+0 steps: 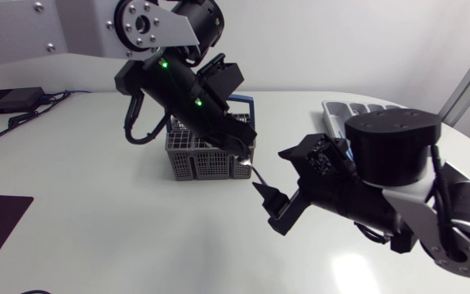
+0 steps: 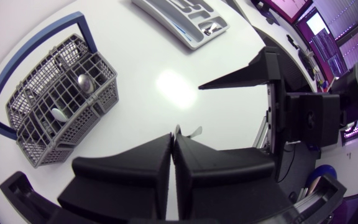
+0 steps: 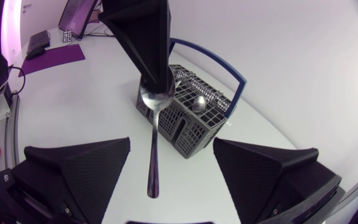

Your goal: Unload the cutlery basket into the drawer organizer.

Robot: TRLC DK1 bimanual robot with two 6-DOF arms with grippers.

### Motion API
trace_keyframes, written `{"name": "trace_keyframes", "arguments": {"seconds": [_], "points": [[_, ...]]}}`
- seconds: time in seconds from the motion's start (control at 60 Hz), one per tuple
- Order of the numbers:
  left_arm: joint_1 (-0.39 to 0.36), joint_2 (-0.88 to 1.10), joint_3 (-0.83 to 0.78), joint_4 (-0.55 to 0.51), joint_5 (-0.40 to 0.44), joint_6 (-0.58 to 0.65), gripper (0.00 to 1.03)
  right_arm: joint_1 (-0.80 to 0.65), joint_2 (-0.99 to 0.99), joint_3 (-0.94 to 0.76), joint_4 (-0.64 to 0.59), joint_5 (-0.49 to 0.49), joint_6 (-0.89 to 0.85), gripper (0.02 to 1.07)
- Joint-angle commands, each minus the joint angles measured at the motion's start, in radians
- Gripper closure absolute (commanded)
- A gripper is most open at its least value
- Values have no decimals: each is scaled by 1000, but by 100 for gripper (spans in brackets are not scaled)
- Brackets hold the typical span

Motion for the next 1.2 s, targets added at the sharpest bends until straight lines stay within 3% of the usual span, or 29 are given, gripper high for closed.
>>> {"name": "trace_keyframes", "arguments": {"seconds": [0.0, 0.167, 0.45, 0.567, 0.733, 1.183], "points": [[-6, 26, 33, 5, 19, -19, 99, 11, 51, 2, 27, 7, -18, 16], [-6, 41, 33, 10, 36, -19, 99, 17, 95, 14, 57, 7, -29, 17], [-6, 58, 33, 13, 42, -14, 99, 19, 138, 32, 97, 25, -49, 46], [-5, 63, 29, 13, 47, -13, 99, 17, 147, 35, 114, 28, -55, 48], [0, 63, 29, 13, 52, -11, 99, 19, 161, 51, 116, 28, -58, 65], [4, 63, 24, 14, 61, -7, 99, 26, 172, 55, 113, 22, -57, 80]]}}
